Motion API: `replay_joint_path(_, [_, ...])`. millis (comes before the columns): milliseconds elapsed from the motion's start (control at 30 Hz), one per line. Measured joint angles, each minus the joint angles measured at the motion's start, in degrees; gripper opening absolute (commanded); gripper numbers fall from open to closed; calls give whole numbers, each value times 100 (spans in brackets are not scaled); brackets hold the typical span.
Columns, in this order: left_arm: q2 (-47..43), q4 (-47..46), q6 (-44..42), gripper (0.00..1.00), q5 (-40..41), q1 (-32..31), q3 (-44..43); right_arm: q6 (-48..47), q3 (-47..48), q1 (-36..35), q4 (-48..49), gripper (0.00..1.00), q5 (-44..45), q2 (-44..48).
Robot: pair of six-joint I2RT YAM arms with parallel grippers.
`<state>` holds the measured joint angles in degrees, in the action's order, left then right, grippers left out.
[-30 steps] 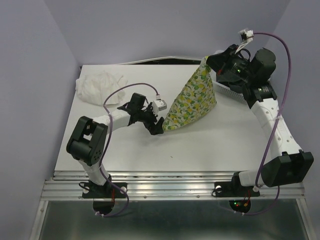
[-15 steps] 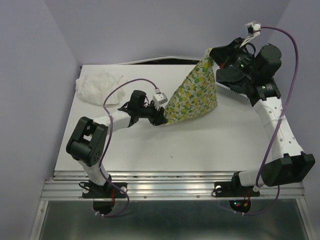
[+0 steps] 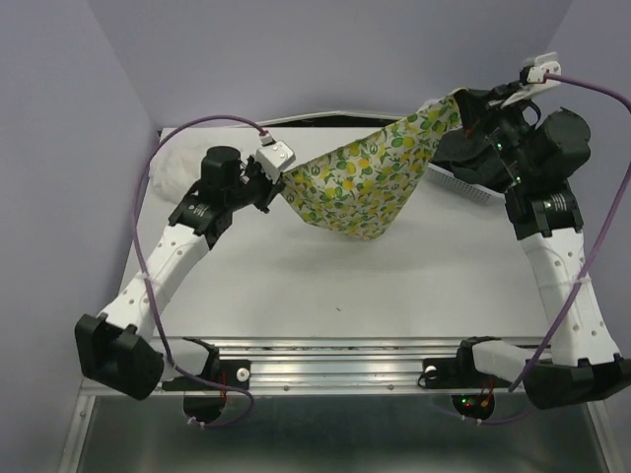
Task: Fold and stack the skirts
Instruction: Move the skirt to the center of the board
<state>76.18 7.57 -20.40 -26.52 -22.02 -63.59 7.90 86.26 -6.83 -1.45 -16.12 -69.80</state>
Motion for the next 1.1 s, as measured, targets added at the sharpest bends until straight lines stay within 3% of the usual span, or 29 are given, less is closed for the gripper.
replay_joint_path(167, [-1180, 868, -527, 0, 1051, -28, -564, -1093, -752, -2, -251, 1, 660, 975])
replay_joint_path(300, [-1729, 1497, -815, 0, 1279, 26, -586, -1836, -1397, -9, -669, 1, 662, 1593])
replay_joint_path(533, [-2492, 3108, -1427, 0, 804, 35, -629, -2697, -1777, -39, -1926, 1, -120, 2538])
replay_joint_path(733, [-2675, 3685, -1537, 0, 380, 35, -813, -2874, -1775, -39, -2011, 1, -448, 2920])
replay_joint_path(867, [-2017, 3488, -1375, 3, 345, 42, -772, -2868, -1766, -37, -1705, 1, -444, 1963])
replay_joint_path(1000, [-278, 2776, -1113, 10, 520, 177, -841, -2732, -1458, -31, -1370, 1, -396, -181])
replay_joint_path(1067, [699, 2549, -966, 15, 625, 304, -1073, -2599, -1134, -28, -1368, 16, -323, -1294])
replay_joint_path(1100, [1211, 2465, -894, 23, 654, 396, -1266, -2535, -966, -26, -1375, 24, -315, -1773])
